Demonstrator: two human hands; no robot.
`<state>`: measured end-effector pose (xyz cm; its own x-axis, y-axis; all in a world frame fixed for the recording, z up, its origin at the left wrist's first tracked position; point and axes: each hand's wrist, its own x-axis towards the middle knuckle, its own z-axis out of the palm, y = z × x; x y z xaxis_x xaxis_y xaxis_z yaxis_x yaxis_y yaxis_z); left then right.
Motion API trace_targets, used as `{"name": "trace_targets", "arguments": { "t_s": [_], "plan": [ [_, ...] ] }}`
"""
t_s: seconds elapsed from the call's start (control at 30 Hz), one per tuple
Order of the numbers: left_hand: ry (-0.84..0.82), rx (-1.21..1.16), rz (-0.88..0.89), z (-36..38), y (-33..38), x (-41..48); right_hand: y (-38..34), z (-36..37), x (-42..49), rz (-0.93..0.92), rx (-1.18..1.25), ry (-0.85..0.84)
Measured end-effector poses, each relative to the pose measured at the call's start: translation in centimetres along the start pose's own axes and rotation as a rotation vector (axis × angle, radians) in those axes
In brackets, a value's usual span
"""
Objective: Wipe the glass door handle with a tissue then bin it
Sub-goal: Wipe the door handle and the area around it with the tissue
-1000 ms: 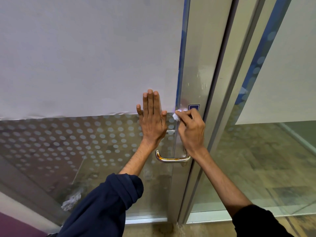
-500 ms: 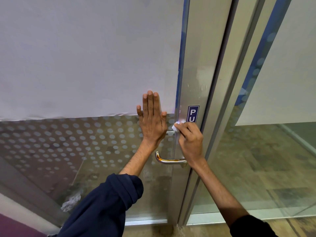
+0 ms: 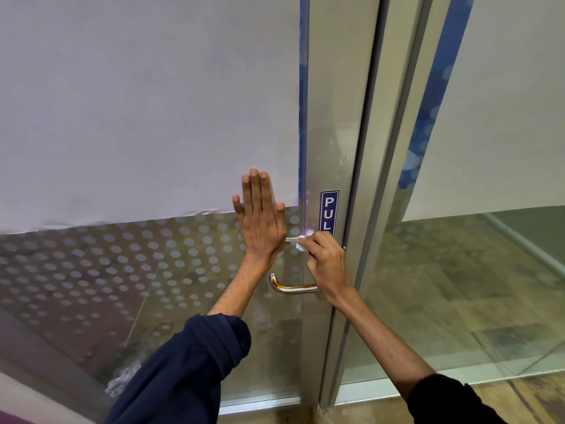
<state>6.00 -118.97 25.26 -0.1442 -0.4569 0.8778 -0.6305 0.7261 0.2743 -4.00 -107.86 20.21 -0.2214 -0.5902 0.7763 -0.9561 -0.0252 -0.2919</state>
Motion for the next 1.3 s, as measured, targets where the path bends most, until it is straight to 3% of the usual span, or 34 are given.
{"name": "trace_targets", "arguments": {
  "t_s": [0.17, 0.33, 0.6, 1.0, 1.3],
  "plan": [
    [0.005, 0.020, 0.003, 0.2, -0.1, 0.0, -0.6, -1.6, 3.7, -0.076, 0.058, 0.155],
    [0.020, 0.029, 0.004, 0.6, -0.2, 0.0, -1.5, -2.1, 5.7, 0.011, 0.193, 0.343],
    [0.021, 0.025, 0.018, 0.7, -0.4, -0.1, -1.8, -1.2, 5.7, 0.167, 0.404, 0.458],
    [0.008, 0.014, 0.011, 0.5, -0.2, -0.1, -0.1, 1.4, 0.3, 0.261, 0.379, 0.285],
    [0.013, 0.025, 0.007, 0.6, -0.2, 0.1, -0.3, -0.2, 2.1, 0.245, 0.417, 0.287]
  ]
}}
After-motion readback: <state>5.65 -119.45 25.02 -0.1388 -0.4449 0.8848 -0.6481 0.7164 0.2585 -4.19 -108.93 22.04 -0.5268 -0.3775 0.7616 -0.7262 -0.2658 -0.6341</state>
